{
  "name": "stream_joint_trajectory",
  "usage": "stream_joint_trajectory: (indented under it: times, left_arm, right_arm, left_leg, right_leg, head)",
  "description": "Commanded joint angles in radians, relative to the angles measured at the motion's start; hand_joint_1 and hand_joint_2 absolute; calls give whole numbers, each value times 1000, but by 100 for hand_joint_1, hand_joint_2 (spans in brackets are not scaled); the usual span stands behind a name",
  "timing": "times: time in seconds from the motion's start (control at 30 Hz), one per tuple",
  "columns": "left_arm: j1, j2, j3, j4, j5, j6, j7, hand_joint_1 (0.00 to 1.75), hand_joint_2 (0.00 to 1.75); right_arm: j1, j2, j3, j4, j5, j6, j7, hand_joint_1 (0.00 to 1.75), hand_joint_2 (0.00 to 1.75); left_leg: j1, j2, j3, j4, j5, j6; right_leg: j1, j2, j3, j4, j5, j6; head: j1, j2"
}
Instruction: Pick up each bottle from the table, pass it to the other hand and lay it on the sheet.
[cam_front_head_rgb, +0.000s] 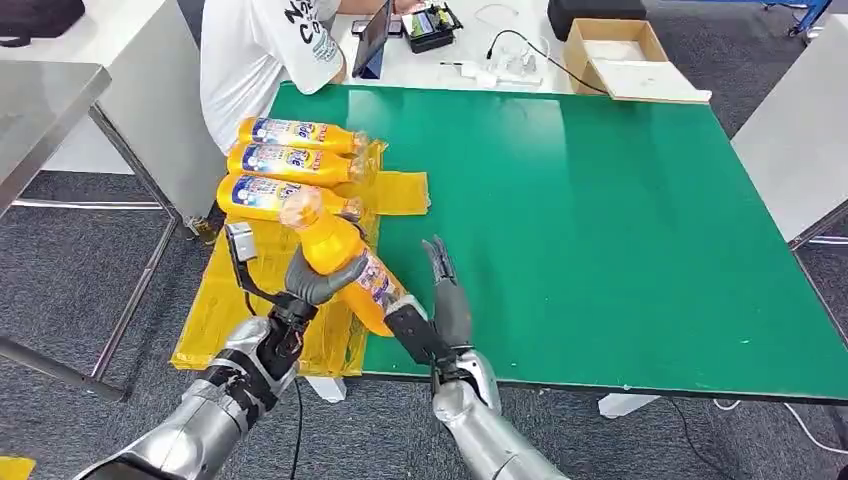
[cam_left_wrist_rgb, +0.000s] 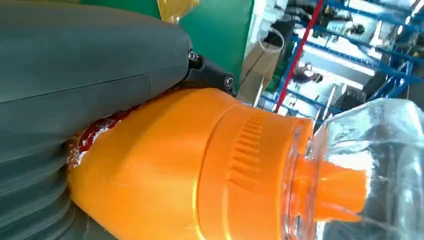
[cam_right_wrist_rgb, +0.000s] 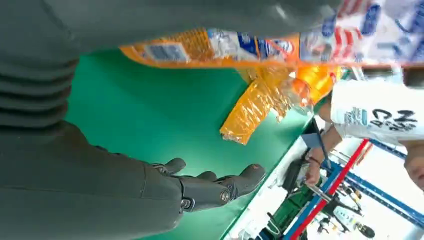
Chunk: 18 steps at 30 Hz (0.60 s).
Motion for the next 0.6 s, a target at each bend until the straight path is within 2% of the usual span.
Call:
stream_joint_trajectory:
  times: [0.03, 0.1, 0.13, 0.17, 0.33, 0.37, 0.4, 0.43, 0.53, 0.6]
  left_arm:
    - [-103, 30, 158, 37, -203, 339, -41, 175, 175]
    - [-107, 35, 174, 36, -216, 355, -37, 175, 175]
    - [-106, 44, 177, 32, -324, 519, -58, 175, 175]
    - [-104, 46, 204, 31, -346, 507, -60, 175, 175]
    - [-100, 46, 203, 31, -382, 544, -64, 175, 175]
    - [-100, 46, 203, 31, -382, 544, -64, 175, 175]
    - [-100, 52, 187, 29, -450, 630, -76, 175, 175]
    - [-99, 59, 176, 27, -565, 744, -82, 175, 175]
    - [-93, 84, 171, 19, -826, 918, -66, 175, 175]
    - [-92, 99, 171, 15, -970, 980, -52, 175, 175]
  right_arm:
    - [95, -73, -39, -344, -30, -7, -27, 0, 0]
    - [116, -82, -37, -400, -29, -14, -22, 0, 0]
    - [162, -92, -48, -521, -54, -69, -78, 0, 0]
    - [184, -111, -38, -594, -39, -55, -27, 0, 0]
    - [192, -111, -43, -615, -37, -63, -27, 0, 0]
    - [192, -111, -43, -615, -37, -63, -27, 0, 0]
    - [200, -105, -58, -641, -68, -87, -69, 0, 0]
    - [220, -108, -71, -701, -102, -108, -94, 0, 0]
    - [263, -123, -106, -845, -139, -130, -94, 0, 0]
    - [270, -128, -124, -874, -155, -128, -89, 0, 0]
  left_leg:
    - [-1, 1, 3, -1, 0, 2]
    - [0, 0, 1, 0, 0, 2]
    - [0, 0, 0, 0, 0, 1]
    - [0, 1, 3, -1, 0, 2]
    - [0, 0, 1, 0, 0, 2]
    - [-1, 2, 7, -3, -1, 4]
    - [0, 0, 2, 0, 0, 2]
    - [-1, 1, 4, -1, 0, 3]
    - [-1, 0, 3, -1, 0, 3]
    - [0, 0, 1, 0, 0, 1]
  right_leg:
    - [0, -2, 3, -1, -1, -2]
    - [1, -2, 2, 0, -1, -2]
    - [1, -1, 0, 0, 0, -1]
    - [1, -1, 3, -1, -1, -2]
    - [0, -1, 1, 0, 0, -1]
    - [0, -2, 8, -3, -1, -2]
    - [0, -1, 2, -1, -1, -1]
    - [0, -2, 5, -1, -1, -2]
    - [0, -3, 4, -1, -1, -2]
    - [0, -1, 1, 0, 0, -1]
  head:
    - [0, 0]
    - [0, 0]
    - [0, 0]
    - [0, 0]
    - [0, 0]
    - [0, 0]
    - [0, 0]
    - [0, 0]
    - [0, 0]
    - [0, 0]
